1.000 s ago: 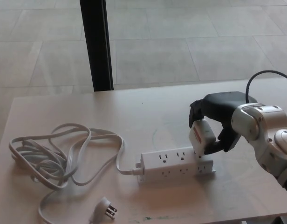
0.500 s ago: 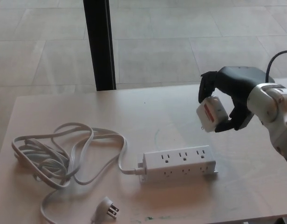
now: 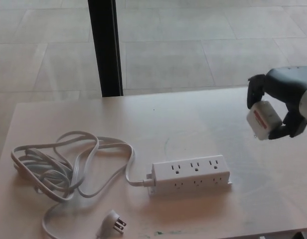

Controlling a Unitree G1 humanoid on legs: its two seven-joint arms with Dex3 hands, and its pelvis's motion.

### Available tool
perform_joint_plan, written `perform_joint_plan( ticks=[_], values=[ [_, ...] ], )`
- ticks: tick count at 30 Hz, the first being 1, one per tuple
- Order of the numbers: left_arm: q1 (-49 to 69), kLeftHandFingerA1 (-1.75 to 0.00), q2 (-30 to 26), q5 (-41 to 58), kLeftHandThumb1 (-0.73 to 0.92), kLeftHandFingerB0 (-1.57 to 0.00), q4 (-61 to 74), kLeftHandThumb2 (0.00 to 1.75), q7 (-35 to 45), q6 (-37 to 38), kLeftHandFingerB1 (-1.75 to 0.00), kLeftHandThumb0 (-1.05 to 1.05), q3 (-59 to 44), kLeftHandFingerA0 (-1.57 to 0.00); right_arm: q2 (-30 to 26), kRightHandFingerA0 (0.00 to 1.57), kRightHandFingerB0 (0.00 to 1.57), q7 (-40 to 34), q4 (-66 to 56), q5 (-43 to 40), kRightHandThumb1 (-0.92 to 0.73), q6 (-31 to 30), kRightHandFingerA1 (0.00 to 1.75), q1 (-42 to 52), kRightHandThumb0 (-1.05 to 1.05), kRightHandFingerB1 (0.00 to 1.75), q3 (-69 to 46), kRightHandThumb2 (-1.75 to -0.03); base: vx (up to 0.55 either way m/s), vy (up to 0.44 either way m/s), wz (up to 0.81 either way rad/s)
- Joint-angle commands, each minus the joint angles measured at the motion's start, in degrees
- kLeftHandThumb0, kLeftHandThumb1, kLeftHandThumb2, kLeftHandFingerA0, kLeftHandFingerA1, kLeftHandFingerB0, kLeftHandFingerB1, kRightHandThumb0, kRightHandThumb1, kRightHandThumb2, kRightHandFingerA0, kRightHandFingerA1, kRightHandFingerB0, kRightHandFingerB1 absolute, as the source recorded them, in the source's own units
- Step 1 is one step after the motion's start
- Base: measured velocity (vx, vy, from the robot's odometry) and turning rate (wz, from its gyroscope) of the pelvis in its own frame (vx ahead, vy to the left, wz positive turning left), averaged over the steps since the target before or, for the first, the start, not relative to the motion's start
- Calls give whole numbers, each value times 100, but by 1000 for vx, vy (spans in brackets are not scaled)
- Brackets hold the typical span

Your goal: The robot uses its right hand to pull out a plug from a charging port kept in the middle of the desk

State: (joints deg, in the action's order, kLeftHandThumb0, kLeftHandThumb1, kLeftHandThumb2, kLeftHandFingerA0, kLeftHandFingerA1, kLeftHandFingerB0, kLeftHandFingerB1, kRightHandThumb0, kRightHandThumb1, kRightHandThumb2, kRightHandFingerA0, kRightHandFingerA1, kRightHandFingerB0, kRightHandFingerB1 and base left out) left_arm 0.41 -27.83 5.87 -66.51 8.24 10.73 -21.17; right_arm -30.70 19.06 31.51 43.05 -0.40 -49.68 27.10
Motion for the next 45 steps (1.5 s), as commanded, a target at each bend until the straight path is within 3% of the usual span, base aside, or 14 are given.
perform_joint_plan(
  ticks=[1,5,6,7,11,12,13,24,27,29,37,39,44,45],
  values=[
    [18,-55,-147,50,90,-65,-2,67,-49,0,-47,-70,-23,-74,-228,86,84,-211,44,370,-52,243,133,321,-30,83,268,-67,0,0,0],
    [44,-57,-156,82,90,-64,73,67,3,-12,-47,-69,-45,-74,-133,83,81,-432,33,308,-50,141,156,729,-33,106,252,-73,0,0,0],
    [0,-55,-157,34,90,-64,-5,67,-4,43,-46,-69,-6,-74,-114,86,78,-410,-31,410,-50,88,175,821,-27,147,340,-76,0,0,0],
    [-10,-55,-153,46,90,-64,-12,67,-4,31,-46,-70,-15,-74,-96,105,73,-448,-14,489,-47,80,164,836,-29,132,403,-79,0,0,0],
    [21,-55,-143,61,90,-64,89,67,-11,-5,-46,-68,-20,-72,-136,80,71,-681,10,955,-51,172,171,791,-29,132,787,-72,0,0,0],
    [23,-64,-147,55,72,-59,89,106,16,11,-60,-66,-12,-65,-125,79,67,-748,26,1082,-53,96,175,793,-29,128,889,-71,0,0,0],
    [24,-56,-143,52,91,-64,90,67,6,7,-47,-68,-9,-73,-128,85,60,-807,46,1175,-56,100,175,787,-26,99,966,-65,0,0,0],
    [8,-56,-153,20,90,-64,-11,67,-9,85,-47,-70,7,-73,-73,81,71,-919,-101,1710,-51,-38,169,786,-33,81,1525,-58,0,0,0],
    [38,-55,-142,22,90,-65,37,67,-37,46,-47,-69,8,-74,-44,79,14,-637,-199,1807,-51,-261,154,804,-36,42,1515,-64,0,0,0],
    [41,-54,-140,14,90,-64,20,67,-24,68,-46,-69,18,-73,-84,80,3,-527,-279,1951,-44,-390,123,829,-73,16,1536,-78,0,0,0],
    [47,-55,-143,14,91,-64,59,67,-25,20,-45,-68,27,-74,8,86,6,-214,-455,1416,-47,-536,134,955,-84,12,933,-83,0,0,0],
    [62,-56,-139,23,91,-63,64,67,-10,36,-45,-68,24,-73,112,80,0,-80,-505,1089,-57,-577,152,990,-82,22,583,-60,0,0,0],
    [89,-57,-119,53,90,-65,9,67,-4,54,-47,-70,-10,-74,204,89,1,547,-686,130,-48,-884,139,812,-88,12,-539,-86,0,0,0],
    [100,-57,-114,37,90,-65,16,67,-27,92,-47,-69,0,-75,142,79,4,616,-811,-32,-56,-937,160,845,-85,23,-765,-62,0,0,0]
  ],
)
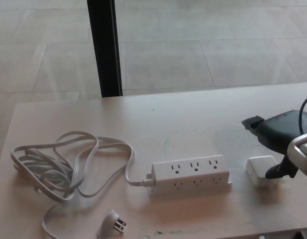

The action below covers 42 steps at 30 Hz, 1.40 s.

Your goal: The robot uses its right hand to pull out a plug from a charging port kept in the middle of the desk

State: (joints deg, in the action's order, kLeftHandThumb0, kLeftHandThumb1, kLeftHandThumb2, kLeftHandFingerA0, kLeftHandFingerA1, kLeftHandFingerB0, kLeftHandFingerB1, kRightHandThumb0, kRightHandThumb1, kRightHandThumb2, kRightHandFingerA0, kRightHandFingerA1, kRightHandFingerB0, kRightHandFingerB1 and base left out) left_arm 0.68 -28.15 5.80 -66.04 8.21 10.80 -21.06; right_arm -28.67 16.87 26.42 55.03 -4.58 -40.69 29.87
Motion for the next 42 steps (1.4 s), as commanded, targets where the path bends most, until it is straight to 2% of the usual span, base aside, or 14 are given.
perform_joint_plan(
  ticks=[1,4,6,14,15,19,20,28,30,33,36,37,39,42],
  values=[
    [96,-55,-81,38,92,-62,-28,68,17,145,-46,-69,-3,-71,-141,89,0,826,-354,-1515,-44,-445,131,14,-75,31,-1359,-92,0,0,0],
    [94,-54,-61,101,91,-63,37,67,17,22,-46,-68,-48,-73,-618,80,13,951,-609,-1900,-65,-333,165,325,-83,30,-2055,-60,0,0,0],
    [133,-55,-88,110,90,-64,-47,67,16,46,-46,-68,-75,-73,-987,102,19,886,-1055,-2372,-65,-137,105,1069,-78,28,-2922,-60,0,0,0],
    [193,-56,-104,91,91,-63,11,67,19,60,-46,-68,-63,-73,-1225,73,24,518,-1231,-3589,-60,194,51,3171,-76,31,-6277,-59,0,0,0],
    [198,-55,-104,89,90,-64,3,68,-2,56,-46,-69,-66,-72,-1263,60,17,345,-1011,-3669,-54,406,64,3398,-90,47,-6617,-91,0,0,0],
    [239,-56,-101,88,91,-63,0,68,-39,127,-46,-68,-82,-73,-1219,43,12,160,-707,-3922,-65,208,82,4062,-98,63,-7910,-60,0,0,0],
    [256,-56,-113,78,91,-64,-26,68,-45,158,-45,-68,-79,-75,-1054,38,12,-414,-447,-4114,-54,155,87,4241,-105,65,-8659,-94,0,0,0],
    [336,-59,-83,137,89,-66,-68,67,-129,129,-47,-71,-154,-77,-816,28,3,-1850,585,-4761,-59,176,94,4513,-102,61,-10137,-101,0,0,0],
    [353,-59,-63,193,88,-66,-39,67,-104,147,-48,-71,-203,-76,-651,0,0,-2101,840,-5104,-74,395,112,4508,-97,75,-10412,-63,0,0,0],
    [305,-59,-58,202,89,-65,-109,67,-162,116,-47,-68,-221,-78,-529,2,0,-2284,1481,-5478,-57,541,68,4525,-86,50,-10560,-103,0,0,0],
    [322,-59,-58,224,90,-64,-117,67,-123,159,-49,-68,-242,-76,-324,33,0,-2659,1588,-5339,-61,507,96,4547,-88,45,-10490,-105,0,0,0],
    [316,-58,-65,233,89,-65,-133,67,-126,145,-47,-68,-254,-77,-314,72,17,-3062,2216,-5286,-72,705,132,4263,-60,30,-10195,-62,0,0,0],
    [236,-56,-67,252,89,-64,-174,67,-151,112,-45,-69,-274,-77,-284,39,15,-3435,2970,-5206,-73,883,92,3814,-59,32,-9806,-61,0,0,0],
    [164,-56,-63,299,89,-64,-197,67,-156,86,-45,-68,-318,-77,-261,50,14,-3332,3255,-5086,-74,847,126,3790,-61,32,-9644,-62,0,0,0]
  ],
)
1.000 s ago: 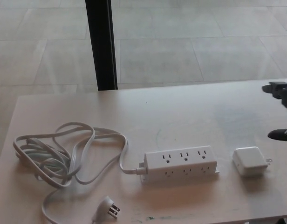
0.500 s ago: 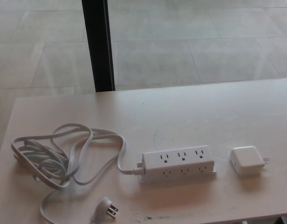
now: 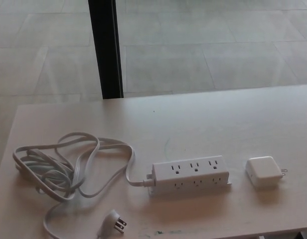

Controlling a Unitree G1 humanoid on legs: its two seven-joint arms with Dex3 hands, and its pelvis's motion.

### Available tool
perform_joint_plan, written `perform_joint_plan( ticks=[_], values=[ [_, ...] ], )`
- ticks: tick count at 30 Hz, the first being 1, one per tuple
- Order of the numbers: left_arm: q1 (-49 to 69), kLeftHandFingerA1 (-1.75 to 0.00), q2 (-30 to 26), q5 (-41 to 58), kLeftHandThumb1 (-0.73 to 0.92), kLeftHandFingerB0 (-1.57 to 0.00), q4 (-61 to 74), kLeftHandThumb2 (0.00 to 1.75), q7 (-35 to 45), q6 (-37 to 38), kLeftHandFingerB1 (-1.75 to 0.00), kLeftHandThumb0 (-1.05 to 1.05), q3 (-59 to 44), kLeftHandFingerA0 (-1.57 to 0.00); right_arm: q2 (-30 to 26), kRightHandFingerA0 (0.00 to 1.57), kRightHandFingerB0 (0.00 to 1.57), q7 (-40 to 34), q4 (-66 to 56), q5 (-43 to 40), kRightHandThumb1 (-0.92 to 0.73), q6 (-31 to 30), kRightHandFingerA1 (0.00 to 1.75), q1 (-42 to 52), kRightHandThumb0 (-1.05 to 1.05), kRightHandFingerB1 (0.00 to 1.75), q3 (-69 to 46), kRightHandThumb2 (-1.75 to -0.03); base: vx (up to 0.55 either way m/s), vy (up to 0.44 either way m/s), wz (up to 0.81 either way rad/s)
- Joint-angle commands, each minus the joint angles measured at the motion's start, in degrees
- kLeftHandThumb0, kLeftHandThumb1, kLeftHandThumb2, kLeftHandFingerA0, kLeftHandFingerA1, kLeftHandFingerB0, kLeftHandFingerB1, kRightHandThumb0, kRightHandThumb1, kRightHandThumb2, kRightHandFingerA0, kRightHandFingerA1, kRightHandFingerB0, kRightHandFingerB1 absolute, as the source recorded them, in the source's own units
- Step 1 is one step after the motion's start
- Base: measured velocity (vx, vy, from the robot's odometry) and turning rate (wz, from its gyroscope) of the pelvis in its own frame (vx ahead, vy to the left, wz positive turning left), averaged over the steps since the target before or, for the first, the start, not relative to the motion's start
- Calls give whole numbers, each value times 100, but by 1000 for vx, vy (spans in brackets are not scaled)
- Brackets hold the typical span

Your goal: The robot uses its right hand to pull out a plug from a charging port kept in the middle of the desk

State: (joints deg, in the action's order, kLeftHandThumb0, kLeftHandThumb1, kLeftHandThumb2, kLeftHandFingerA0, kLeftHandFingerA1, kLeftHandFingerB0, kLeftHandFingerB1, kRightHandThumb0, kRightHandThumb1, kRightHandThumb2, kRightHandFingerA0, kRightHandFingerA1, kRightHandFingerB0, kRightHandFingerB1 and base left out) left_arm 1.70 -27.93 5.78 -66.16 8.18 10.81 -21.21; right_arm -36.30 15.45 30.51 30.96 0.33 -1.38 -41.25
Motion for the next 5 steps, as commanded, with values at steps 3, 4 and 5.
perform_joint_plan(
  ticks=[3,4,5],
  values=[
    [196,-62,-100,295,90,-58,-148,67,-55,153,-46,-68,-304,-74,715,82,18,-2736,2901,-2797,-66,433,149,-39,-63,34,-2587,-64,0,0,0],
    [201,-62,-108,268,90,-58,-138,67,-102,109,-46,-69,-288,-74,747,84,16,-2618,2871,-2769,-67,365,148,-24,-65,33,-2563,-64,0,0,0],
    [201,-62,-108,268,90,-58,-138,67,-102,109,-46,-69,-288,-74,747,84,16,-2618,2871,-2769,-67,365,148,-24,-65,33,-2563,-64,0,0,0]
  ],
)
